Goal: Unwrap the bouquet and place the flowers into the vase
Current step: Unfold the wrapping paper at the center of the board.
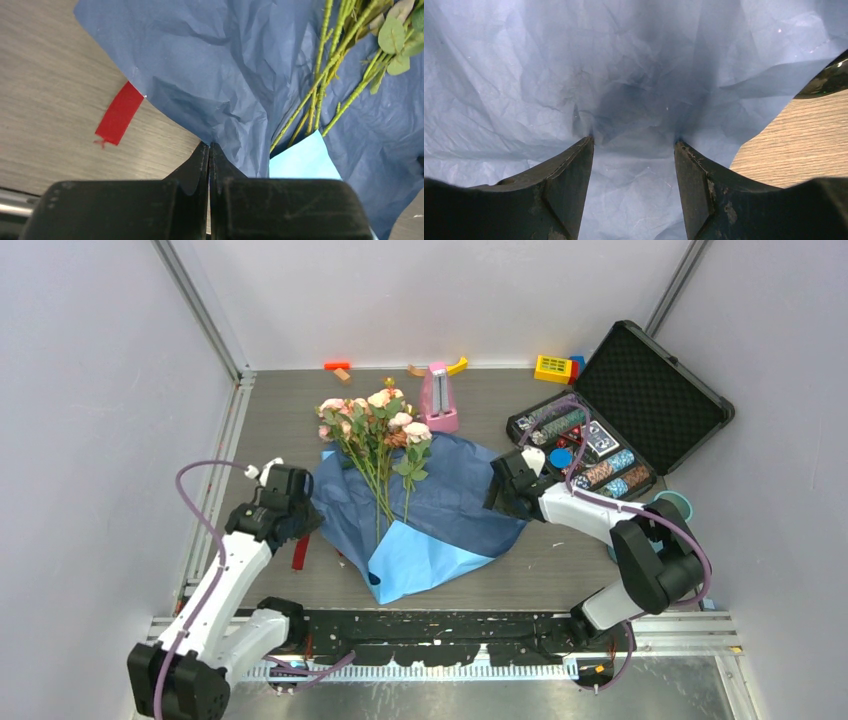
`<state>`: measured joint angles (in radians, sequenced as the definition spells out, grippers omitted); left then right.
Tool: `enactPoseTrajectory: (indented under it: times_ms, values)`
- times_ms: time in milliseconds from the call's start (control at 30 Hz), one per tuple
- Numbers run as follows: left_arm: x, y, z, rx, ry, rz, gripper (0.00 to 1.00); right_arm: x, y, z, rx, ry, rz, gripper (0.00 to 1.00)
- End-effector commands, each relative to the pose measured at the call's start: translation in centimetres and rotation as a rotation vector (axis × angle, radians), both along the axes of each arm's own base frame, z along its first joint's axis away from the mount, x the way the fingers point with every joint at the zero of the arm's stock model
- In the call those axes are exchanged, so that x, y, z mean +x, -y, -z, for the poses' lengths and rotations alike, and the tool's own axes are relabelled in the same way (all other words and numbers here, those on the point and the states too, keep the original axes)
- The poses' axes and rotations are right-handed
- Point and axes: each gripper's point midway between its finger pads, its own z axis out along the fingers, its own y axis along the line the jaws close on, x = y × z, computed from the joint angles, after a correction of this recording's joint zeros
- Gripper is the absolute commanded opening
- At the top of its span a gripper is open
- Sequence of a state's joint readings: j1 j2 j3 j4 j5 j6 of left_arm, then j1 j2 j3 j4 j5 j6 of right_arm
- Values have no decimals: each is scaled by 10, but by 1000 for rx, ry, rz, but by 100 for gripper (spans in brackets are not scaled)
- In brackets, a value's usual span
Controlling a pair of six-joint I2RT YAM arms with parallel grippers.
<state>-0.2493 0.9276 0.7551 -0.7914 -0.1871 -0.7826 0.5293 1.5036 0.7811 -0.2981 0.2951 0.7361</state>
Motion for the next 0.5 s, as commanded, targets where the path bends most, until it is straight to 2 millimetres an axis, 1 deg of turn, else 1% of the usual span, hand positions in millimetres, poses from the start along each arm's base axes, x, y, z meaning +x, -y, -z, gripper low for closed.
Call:
enactPoseTrajectory:
  times_ms: [0,67,200,267,467]
  values:
    - [-17,-27,-5,0,4,-191,0,11,4,-3,-11,56,54,65]
    - [-23,-39,-11,-9,13,-271,0,11,5,-2,-18,55,60,65]
    - [-29,-52,-20,-37,52,-359,0,11,6,0,-22,57,64,65]
    - [-36,-60,-20,-21,48,-405,0,12,6,1,-21,58,66,65]
    - [-53,-73,-21,-13,68,-509,0,15,7,2,-26,58,71,65]
